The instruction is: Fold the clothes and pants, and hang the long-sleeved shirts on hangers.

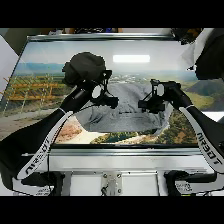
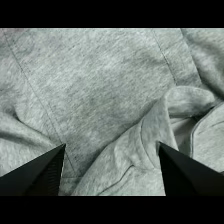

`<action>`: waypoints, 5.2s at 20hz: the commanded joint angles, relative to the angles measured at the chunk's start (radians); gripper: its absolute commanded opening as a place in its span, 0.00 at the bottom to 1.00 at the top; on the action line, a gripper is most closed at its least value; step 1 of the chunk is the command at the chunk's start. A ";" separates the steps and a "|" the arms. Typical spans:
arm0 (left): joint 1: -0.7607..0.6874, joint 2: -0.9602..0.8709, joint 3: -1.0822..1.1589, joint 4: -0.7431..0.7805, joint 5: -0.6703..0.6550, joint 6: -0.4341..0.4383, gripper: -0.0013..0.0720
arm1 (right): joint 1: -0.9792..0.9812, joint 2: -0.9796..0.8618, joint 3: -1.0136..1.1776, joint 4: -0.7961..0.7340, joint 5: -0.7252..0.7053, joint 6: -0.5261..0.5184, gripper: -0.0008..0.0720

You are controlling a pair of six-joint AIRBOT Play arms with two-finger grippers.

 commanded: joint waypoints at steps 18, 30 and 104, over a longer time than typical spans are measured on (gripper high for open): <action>-0.104 -0.031 0.017 -0.124 -0.121 0.034 0.86 | 0.151 0.180 -0.031 -0.201 0.281 -0.084 0.04; -0.101 -0.044 0.018 -0.165 -0.046 0.018 0.86 | 0.153 0.215 -0.031 -0.171 0.290 -0.085 0.04; 0.685 0.060 -0.203 0.483 0.008 0.114 0.96 | 0.270 0.468 -0.012 -0.137 0.399 0.060 0.06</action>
